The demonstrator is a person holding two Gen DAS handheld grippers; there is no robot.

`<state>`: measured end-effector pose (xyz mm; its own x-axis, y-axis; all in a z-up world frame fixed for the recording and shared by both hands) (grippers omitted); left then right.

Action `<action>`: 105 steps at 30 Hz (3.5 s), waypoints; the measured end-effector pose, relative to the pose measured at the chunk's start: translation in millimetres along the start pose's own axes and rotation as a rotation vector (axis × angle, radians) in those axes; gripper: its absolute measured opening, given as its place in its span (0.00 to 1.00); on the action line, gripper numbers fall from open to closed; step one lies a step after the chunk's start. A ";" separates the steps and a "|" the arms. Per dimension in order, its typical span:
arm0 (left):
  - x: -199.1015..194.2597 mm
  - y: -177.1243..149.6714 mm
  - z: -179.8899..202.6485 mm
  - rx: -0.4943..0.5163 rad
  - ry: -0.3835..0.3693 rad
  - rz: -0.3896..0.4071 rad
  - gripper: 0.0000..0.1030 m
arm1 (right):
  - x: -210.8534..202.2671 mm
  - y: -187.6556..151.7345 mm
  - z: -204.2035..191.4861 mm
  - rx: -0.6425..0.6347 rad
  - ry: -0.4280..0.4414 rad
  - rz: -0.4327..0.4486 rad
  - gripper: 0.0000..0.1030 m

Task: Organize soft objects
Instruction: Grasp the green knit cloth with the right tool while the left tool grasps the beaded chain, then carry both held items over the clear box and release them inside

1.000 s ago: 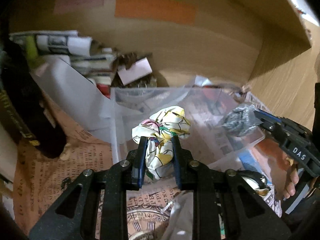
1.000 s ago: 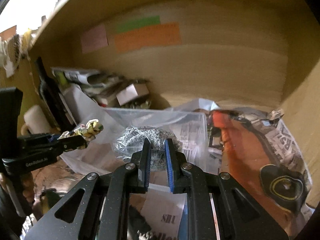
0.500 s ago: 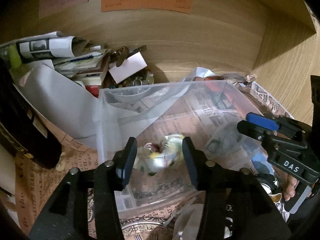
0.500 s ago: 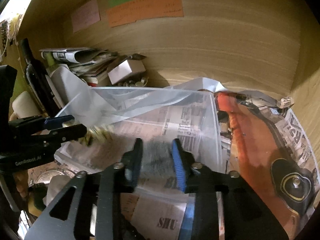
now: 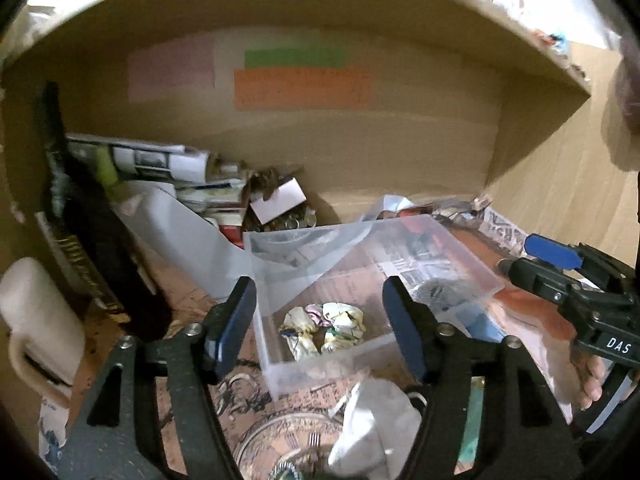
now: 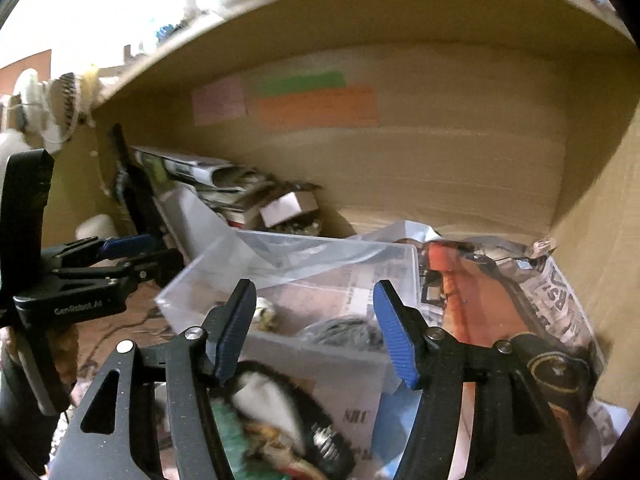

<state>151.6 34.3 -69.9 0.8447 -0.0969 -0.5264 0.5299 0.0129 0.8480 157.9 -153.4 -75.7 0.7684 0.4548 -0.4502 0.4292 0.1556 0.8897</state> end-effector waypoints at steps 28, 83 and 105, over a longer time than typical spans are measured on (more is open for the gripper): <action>-42.0 -136.4 -14.9 -0.156 -0.013 -0.170 0.73 | -3.9 -113.2 -56.0 0.011 0.099 -0.234 0.52; -31.1 -50.1 -50.3 -0.134 0.098 -0.005 0.05 | -23.6 -34.5 -7.7 0.052 0.028 0.008 0.14; 41.2 0.5 -9.3 -0.048 -0.032 -0.034 0.05 | 62.0 -16.8 6.2 -0.009 0.025 -0.102 0.14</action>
<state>187.3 39.6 -91.8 0.8238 -0.1294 -0.5519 0.5618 0.0566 0.8253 201.3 -133.3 -119.1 0.7091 0.4577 -0.5364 0.5002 0.2097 0.8402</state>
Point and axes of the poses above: each gripper's, at about its wrist camera, not at the fingertips, and x roughly the way its jaws point, z to its right, y to its top, the point moved 5 cm from there along x, roughly the way its jaws point, and after that the axes turned 3 degrees about -y, right-handed, at the moved point
